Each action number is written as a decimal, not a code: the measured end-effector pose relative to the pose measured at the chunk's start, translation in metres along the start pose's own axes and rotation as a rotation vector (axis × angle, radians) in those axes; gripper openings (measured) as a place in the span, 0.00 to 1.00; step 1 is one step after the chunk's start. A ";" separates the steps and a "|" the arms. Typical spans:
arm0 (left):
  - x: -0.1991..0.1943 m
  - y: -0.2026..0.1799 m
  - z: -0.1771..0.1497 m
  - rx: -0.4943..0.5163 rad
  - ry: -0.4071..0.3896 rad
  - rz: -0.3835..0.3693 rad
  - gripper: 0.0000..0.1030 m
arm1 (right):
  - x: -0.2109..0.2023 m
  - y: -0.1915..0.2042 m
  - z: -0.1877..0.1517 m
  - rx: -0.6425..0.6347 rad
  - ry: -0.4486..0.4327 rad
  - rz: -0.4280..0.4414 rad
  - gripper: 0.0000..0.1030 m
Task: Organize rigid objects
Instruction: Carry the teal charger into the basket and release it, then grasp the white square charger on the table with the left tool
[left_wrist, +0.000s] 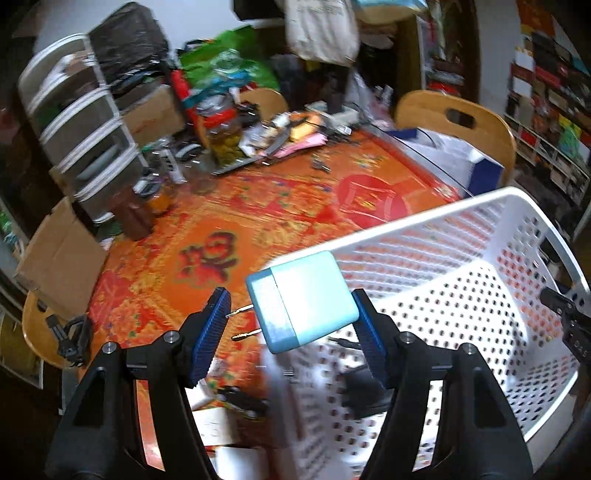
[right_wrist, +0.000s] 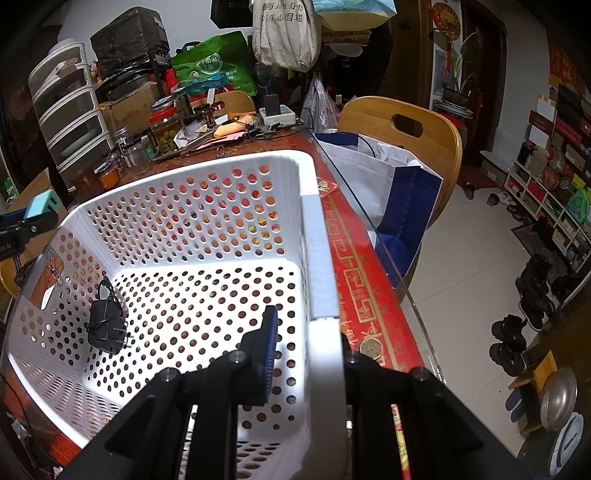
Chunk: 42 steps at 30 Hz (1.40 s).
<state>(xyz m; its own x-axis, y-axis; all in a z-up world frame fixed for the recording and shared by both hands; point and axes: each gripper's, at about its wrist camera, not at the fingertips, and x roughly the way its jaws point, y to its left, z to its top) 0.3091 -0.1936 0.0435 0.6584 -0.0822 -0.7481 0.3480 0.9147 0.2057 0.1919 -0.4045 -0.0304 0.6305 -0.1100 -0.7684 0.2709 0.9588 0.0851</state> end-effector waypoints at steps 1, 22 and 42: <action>0.002 -0.010 0.001 0.014 0.017 -0.016 0.62 | 0.000 0.000 0.000 0.000 0.000 0.001 0.16; 0.027 -0.087 -0.004 0.180 0.133 -0.078 0.89 | 0.000 0.000 -0.001 -0.001 -0.001 0.011 0.16; 0.092 0.190 -0.123 -0.369 0.318 0.030 1.00 | 0.001 -0.001 -0.002 0.009 -0.002 0.012 0.16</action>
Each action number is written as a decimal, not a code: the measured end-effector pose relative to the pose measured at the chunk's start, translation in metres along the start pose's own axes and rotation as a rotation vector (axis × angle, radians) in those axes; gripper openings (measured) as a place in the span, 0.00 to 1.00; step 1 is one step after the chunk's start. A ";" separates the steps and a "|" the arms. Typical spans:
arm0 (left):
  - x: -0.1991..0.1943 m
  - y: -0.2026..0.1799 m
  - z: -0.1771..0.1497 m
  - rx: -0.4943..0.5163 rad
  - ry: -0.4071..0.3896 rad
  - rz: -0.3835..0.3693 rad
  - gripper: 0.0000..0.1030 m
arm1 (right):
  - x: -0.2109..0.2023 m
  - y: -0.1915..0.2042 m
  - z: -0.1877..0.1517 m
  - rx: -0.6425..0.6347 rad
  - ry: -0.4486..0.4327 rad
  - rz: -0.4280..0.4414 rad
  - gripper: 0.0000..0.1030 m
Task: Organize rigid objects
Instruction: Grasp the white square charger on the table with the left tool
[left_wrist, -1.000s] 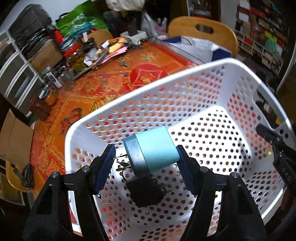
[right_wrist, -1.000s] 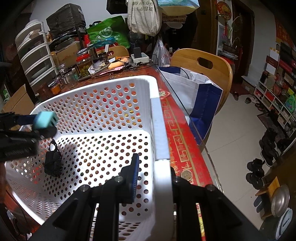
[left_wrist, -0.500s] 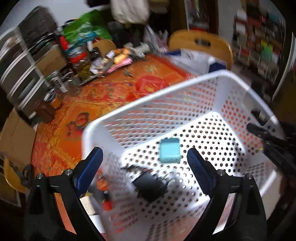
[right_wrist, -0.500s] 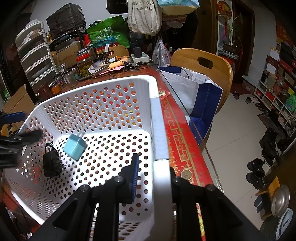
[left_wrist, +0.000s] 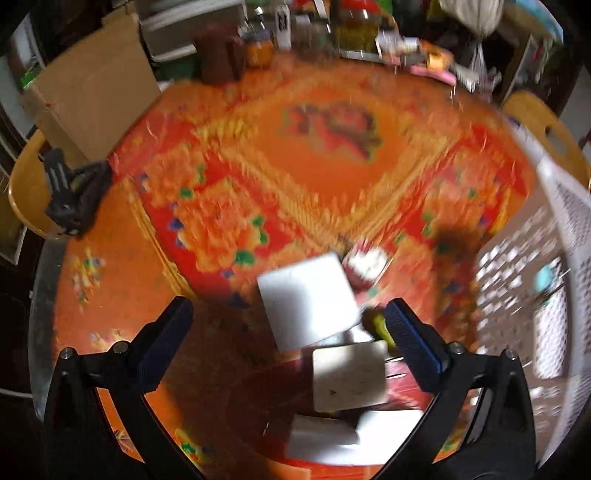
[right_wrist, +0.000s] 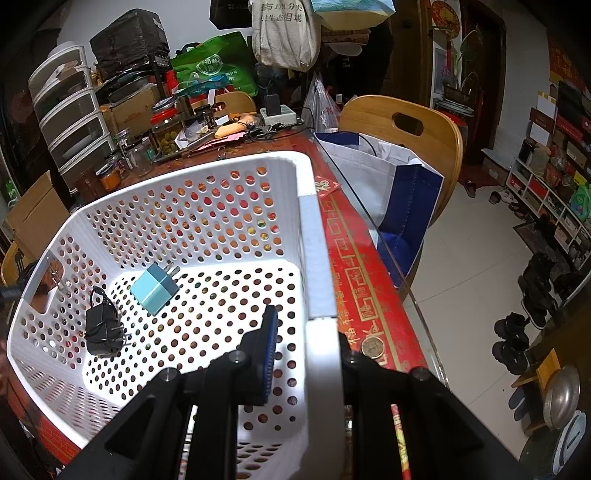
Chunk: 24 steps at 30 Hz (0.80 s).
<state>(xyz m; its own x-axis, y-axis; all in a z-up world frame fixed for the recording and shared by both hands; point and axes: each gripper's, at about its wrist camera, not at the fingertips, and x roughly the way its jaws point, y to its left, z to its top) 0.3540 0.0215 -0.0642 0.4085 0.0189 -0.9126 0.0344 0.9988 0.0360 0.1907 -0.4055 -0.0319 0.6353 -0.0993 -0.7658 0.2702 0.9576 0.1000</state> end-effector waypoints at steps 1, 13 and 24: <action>0.006 0.000 -0.002 0.005 0.008 -0.003 1.00 | 0.000 0.000 0.000 0.000 0.001 -0.001 0.16; 0.046 -0.002 -0.002 -0.055 0.043 -0.022 0.89 | 0.000 0.002 -0.003 -0.008 0.009 -0.013 0.16; 0.024 -0.005 -0.004 -0.055 -0.067 -0.034 0.73 | 0.000 0.002 -0.002 -0.011 0.011 -0.014 0.16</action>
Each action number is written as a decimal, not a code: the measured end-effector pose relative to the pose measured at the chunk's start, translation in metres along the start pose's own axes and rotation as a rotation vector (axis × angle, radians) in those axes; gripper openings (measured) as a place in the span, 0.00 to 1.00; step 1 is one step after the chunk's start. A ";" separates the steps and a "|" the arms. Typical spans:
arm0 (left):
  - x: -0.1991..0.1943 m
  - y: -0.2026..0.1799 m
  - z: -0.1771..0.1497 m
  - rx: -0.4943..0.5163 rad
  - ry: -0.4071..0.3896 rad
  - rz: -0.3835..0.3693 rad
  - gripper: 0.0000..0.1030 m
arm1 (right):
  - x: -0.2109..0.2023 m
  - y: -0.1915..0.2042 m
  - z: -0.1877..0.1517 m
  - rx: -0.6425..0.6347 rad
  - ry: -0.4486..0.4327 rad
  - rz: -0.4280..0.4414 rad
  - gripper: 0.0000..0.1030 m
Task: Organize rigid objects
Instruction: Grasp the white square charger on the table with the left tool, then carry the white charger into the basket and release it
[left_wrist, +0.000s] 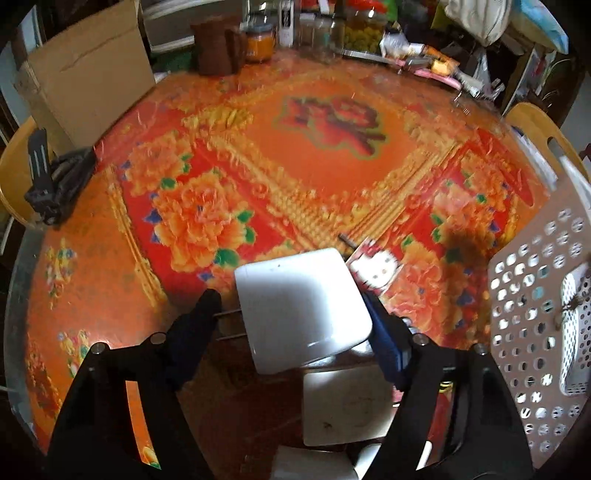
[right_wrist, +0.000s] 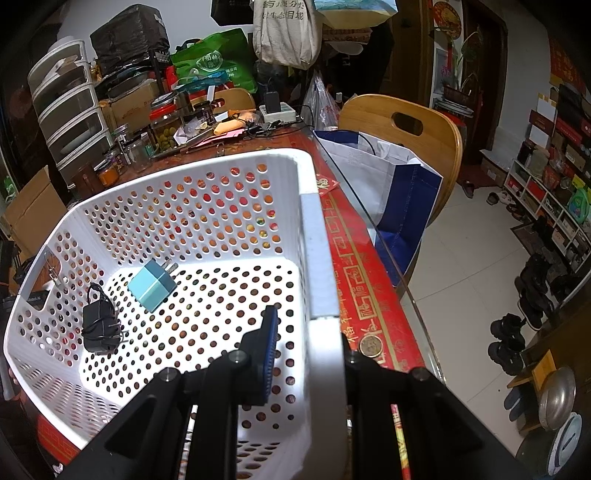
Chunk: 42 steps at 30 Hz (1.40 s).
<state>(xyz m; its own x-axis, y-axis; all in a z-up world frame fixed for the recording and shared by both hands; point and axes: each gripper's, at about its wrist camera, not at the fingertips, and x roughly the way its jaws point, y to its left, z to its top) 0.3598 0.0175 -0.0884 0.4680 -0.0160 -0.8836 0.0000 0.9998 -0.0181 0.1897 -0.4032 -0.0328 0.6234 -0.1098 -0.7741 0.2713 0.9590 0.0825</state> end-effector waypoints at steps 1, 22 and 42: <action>-0.005 0.000 0.001 0.002 -0.014 0.002 0.73 | 0.000 0.000 0.000 -0.001 0.000 0.000 0.16; -0.086 -0.013 0.039 0.056 -0.192 0.067 0.73 | 0.000 0.000 0.000 -0.004 0.001 0.000 0.16; -0.145 -0.139 0.033 0.271 -0.261 -0.012 0.73 | 0.001 0.004 0.001 -0.007 0.001 0.005 0.16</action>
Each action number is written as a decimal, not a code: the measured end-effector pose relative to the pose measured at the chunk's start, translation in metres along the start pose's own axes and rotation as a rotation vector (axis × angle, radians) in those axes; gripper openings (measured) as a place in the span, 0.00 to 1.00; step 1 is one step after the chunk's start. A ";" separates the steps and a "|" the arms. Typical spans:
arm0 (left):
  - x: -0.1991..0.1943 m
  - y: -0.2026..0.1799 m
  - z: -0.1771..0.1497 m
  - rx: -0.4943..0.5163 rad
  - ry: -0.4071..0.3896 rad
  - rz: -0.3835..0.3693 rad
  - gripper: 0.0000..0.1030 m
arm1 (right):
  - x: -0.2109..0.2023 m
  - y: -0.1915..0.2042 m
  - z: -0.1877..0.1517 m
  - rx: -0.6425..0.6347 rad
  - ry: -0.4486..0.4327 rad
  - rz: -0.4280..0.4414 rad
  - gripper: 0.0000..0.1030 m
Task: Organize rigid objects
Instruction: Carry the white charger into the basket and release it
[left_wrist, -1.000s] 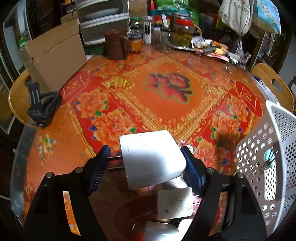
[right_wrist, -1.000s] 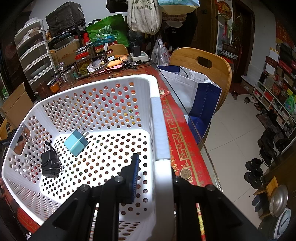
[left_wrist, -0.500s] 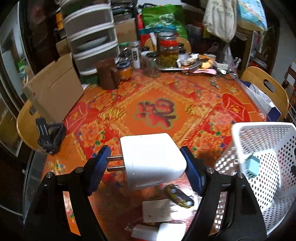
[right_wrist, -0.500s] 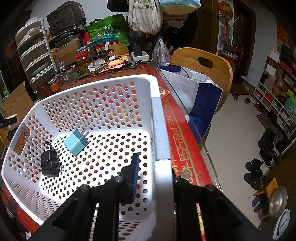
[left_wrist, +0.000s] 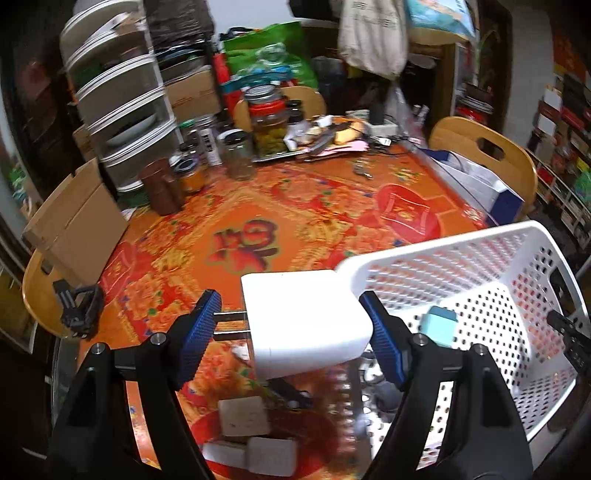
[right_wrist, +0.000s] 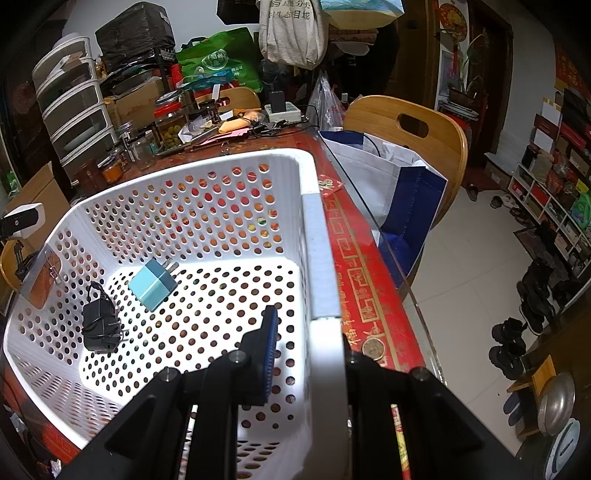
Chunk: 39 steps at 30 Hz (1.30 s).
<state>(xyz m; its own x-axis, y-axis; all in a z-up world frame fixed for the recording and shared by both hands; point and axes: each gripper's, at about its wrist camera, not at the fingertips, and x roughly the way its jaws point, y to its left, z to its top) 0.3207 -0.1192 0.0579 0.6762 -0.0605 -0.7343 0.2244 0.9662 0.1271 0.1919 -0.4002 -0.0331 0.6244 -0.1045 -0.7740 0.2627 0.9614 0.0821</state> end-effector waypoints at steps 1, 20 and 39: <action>-0.001 -0.009 0.000 0.016 0.004 -0.010 0.73 | 0.000 0.000 0.000 0.000 0.000 0.000 0.16; 0.024 -0.150 -0.034 0.294 0.154 -0.123 0.73 | 0.000 0.000 0.000 0.000 0.000 -0.001 0.16; -0.012 -0.137 -0.042 0.348 0.028 -0.136 0.90 | 0.005 0.002 0.002 -0.005 0.020 -0.004 0.16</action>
<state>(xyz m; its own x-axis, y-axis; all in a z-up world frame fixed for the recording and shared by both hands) 0.2520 -0.2405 0.0214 0.6055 -0.1706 -0.7774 0.5391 0.8064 0.2429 0.1971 -0.3988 -0.0351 0.6089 -0.1035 -0.7865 0.2614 0.9623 0.0757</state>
